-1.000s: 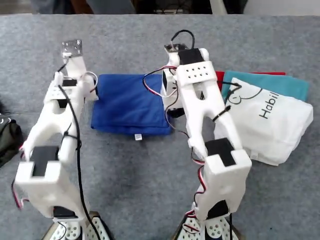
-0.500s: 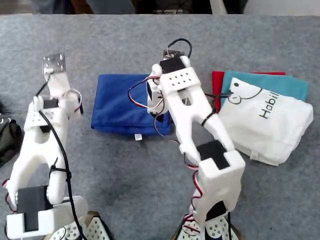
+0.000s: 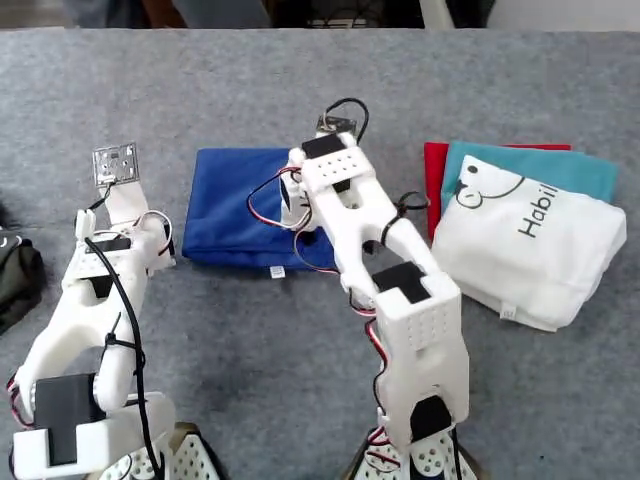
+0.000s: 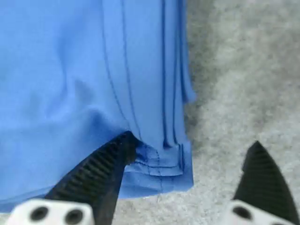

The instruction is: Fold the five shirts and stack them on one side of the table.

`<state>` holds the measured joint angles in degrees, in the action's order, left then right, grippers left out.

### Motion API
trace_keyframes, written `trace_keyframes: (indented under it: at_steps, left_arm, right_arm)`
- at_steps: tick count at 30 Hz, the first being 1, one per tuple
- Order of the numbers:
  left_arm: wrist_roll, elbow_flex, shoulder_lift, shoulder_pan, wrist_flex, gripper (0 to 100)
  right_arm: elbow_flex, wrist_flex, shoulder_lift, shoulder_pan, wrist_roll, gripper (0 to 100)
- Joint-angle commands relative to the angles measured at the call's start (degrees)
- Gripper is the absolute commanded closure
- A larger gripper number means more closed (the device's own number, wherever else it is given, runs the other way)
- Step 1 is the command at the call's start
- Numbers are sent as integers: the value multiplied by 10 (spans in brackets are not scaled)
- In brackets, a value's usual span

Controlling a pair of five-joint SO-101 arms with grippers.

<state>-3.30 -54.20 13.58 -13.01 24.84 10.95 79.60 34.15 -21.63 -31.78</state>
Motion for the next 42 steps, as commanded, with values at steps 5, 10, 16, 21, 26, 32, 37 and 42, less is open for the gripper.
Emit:
trace_keyframes:
  at_steps: [5,10,16,21,26,32,37,42]
  left_arm:
    - [-4,2,19,-5,-10,971]
    - [-4,1,19,-5,-10,971]
    - [-3,0,19,-5,-10,971]
    - [-3,0,19,-5,-10,971]
    - [-3,0,19,-6,-10,971]
    - [-3,0,19,-6,-9,971]
    - [-4,-1,25,-27,-7,971]
    - [-38,2,20,-43,-7,971]
  right_arm:
    - [4,-3,31,-3,-4,797]
    - [4,-3,31,-2,5,985]
    - [46,52,31,-1,22,984]
    - [138,112,32,-1,22,984]
    - [235,177,34,-1,33,984]
    - [313,212,33,15,47,984]
    - [334,212,32,55,85,984]
    - [370,213,31,108,127,984]
